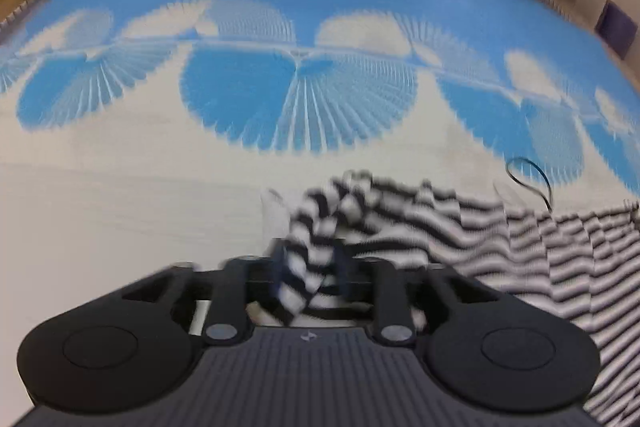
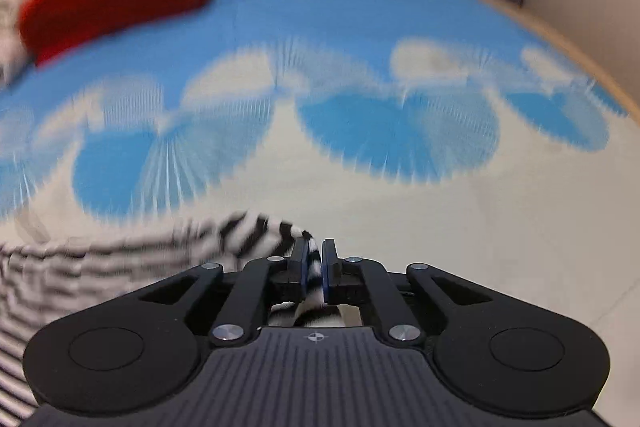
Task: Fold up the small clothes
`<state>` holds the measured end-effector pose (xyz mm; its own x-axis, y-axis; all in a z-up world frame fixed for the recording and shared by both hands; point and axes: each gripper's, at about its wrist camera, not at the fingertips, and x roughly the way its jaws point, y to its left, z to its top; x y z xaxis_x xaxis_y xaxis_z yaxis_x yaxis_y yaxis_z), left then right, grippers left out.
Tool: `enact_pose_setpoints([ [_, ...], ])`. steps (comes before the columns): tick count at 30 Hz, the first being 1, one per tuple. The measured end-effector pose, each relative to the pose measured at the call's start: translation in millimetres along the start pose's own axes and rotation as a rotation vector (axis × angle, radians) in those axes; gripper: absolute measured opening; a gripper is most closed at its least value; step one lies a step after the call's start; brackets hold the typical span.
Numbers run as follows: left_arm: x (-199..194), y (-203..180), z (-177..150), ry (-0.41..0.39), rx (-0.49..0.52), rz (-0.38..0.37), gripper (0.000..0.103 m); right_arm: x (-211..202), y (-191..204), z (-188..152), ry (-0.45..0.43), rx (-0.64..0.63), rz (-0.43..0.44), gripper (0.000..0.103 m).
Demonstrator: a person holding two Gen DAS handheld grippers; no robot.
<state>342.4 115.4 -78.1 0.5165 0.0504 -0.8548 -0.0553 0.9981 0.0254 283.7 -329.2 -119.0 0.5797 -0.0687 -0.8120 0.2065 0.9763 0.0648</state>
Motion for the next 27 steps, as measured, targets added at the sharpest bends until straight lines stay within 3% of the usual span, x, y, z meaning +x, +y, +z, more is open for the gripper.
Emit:
enact_pose_setpoints([
  [3,-30.9,0.1,1.5,-0.115,0.013,0.035,0.034,-25.1,-1.5,0.4,-0.093,-0.002,-0.029,0.029],
  [6,-63.5,2.7,-1.6,-0.174,-0.009,-0.088,0.034,-59.4,-5.0,-1.5,-0.184,0.002,-0.005,0.037],
  [9,-74.0,-3.5,-10.7,-0.112,0.016,-0.309,0.034,-84.4,-6.1,-6.8,-0.195,-0.013,0.12,0.039],
  [10,-71.6,-6.9,-13.8,-0.071,0.031,-0.37,0.034,-86.3,-7.3,-8.4,-0.163,-0.014,0.184,0.039],
  [12,-60.9,-19.8,-23.8,0.029,0.091,-0.444,0.034,-76.3,-6.1,-18.0,-0.014,-0.015,0.307,0.039],
  [14,-43.1,-35.5,-37.5,0.121,0.169,-0.388,0.034,-56.0,3.7,-34.2,0.146,-0.077,0.28,0.039],
  [16,-25.4,-45.5,-51.4,0.191,0.229,-0.284,0.034,-44.1,11.9,-47.3,0.199,-0.165,0.175,0.039],
  [17,-25.5,-47.5,-54.3,0.19,0.24,-0.268,0.034,-45.4,12.4,-48.4,0.193,-0.175,0.159,0.039],
  [19,-41.1,-47.6,-52.1,0.146,0.223,-0.265,0.036,-60.8,11.1,-42.4,0.15,-0.158,0.156,0.039],
  [22,-70.6,-38.3,-47.0,0.082,0.16,-0.278,0.047,-106.4,6.8,-36.9,0.007,-0.173,0.17,0.041],
  [27,-118.9,-23.2,-54.0,0.003,0.15,-0.281,0.048,-171.2,-7.3,-50.8,-0.196,-0.18,0.209,0.049],
])
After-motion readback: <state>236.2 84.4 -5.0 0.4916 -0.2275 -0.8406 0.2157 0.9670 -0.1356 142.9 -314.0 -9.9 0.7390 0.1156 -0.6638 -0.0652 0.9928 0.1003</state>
